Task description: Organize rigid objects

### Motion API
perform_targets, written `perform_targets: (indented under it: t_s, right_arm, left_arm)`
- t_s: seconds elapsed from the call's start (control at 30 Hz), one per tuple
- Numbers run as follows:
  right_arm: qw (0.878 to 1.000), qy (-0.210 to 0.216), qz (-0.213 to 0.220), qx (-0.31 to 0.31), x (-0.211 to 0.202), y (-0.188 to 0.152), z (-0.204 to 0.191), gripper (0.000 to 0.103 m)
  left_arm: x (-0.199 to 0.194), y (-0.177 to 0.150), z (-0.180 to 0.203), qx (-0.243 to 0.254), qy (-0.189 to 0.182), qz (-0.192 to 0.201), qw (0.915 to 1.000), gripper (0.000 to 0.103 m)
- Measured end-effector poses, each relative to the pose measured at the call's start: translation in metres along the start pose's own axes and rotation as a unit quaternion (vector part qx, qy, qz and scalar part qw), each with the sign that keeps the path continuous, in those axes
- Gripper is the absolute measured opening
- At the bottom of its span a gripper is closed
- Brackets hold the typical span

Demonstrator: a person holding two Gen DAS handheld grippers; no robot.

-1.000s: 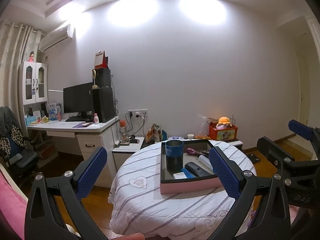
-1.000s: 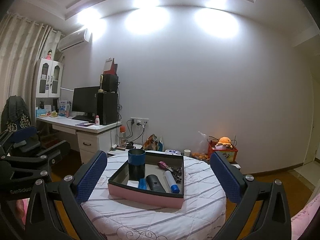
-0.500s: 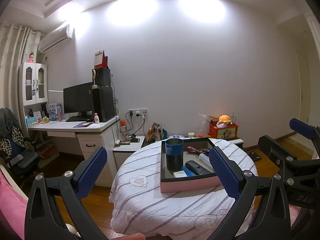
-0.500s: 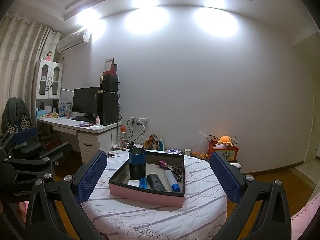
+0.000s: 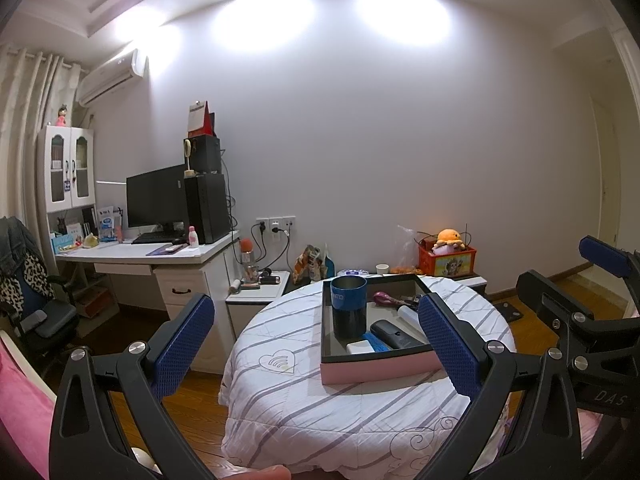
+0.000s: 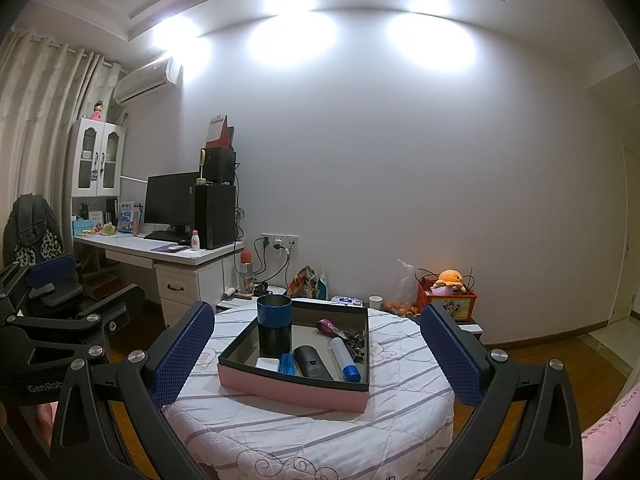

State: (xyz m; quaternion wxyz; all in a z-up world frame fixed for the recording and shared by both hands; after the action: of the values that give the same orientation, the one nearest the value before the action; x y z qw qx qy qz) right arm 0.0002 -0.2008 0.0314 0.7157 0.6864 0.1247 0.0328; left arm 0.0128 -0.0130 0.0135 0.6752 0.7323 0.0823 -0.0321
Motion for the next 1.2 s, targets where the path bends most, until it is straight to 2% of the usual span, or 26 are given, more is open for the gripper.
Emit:
perform_targets:
  t_s: [0.8, 1.2]
  right_arm:
    - [1.0, 0.002, -0.005, 0.001, 0.0002, -0.0016, -0.0035, 0.103]
    - [1.0, 0.003, -0.007, -0.004, 0.0007, -0.0039, -0.0049, 0.103]
  left_arm:
    - [-0.0007, -0.003, -0.0005, 0.001, 0.001, -0.002, 1.0, 0.103]
    - [0.001, -0.0075, -0.0045, -0.004, -0.006, -0.017, 0.9998, 0.103]
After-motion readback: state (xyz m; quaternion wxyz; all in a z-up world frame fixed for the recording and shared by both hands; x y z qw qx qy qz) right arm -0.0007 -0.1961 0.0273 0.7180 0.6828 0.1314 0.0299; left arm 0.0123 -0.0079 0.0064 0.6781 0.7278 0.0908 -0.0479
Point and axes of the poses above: each gripper's, at about its wrist camera, not at the fingertips, and x roughly the way its jaws point, z to its right, y to its top, the point moved 5 cm from there along x, roughly the way its jaws point, and after that the axes turned 9 degrees about y, right-handed, at the moved point
